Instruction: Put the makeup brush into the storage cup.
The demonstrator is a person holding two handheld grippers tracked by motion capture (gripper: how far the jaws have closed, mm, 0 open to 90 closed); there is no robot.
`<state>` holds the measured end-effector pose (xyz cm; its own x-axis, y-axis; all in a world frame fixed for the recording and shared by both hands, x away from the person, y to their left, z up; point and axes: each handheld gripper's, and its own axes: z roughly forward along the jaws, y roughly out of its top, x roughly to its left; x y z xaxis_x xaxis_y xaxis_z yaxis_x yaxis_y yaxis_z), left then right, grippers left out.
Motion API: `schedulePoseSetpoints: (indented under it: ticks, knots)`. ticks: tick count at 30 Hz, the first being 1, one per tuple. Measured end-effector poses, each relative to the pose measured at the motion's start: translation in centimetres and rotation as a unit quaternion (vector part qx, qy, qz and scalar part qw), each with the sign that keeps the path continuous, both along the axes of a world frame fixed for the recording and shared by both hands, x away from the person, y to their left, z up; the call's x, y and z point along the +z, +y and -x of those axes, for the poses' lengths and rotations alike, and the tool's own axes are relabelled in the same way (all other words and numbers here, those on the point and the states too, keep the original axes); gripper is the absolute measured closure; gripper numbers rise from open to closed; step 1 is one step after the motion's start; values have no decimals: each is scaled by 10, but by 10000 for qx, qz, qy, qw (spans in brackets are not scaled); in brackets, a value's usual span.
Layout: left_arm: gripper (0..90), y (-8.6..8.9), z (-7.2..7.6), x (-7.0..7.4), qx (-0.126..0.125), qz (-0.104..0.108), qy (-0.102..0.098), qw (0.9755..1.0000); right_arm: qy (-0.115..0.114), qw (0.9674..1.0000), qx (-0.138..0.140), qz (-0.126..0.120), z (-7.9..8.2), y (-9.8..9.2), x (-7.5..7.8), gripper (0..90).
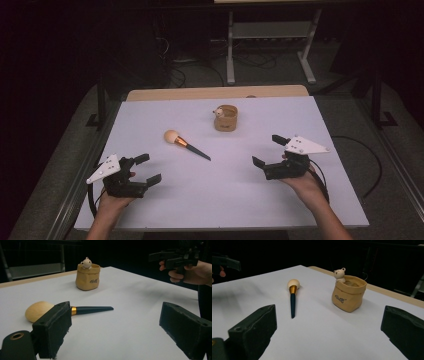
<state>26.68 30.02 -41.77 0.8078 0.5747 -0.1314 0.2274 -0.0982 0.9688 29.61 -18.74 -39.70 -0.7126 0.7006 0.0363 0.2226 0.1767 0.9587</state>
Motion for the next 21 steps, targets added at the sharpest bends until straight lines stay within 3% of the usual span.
schedulePoseSetpoints:
  ticks: [11, 21]
  knots:
    - [103, -1, -1, 0, 6, 56, 68, 10000, 194, 9997, 173, 26, -11, 9, 3, 0]
    - [103, -2, -1, 0, 14, 15, 66, 10000, 108, 9996, 258, 100, -22, 21, 7, 0]
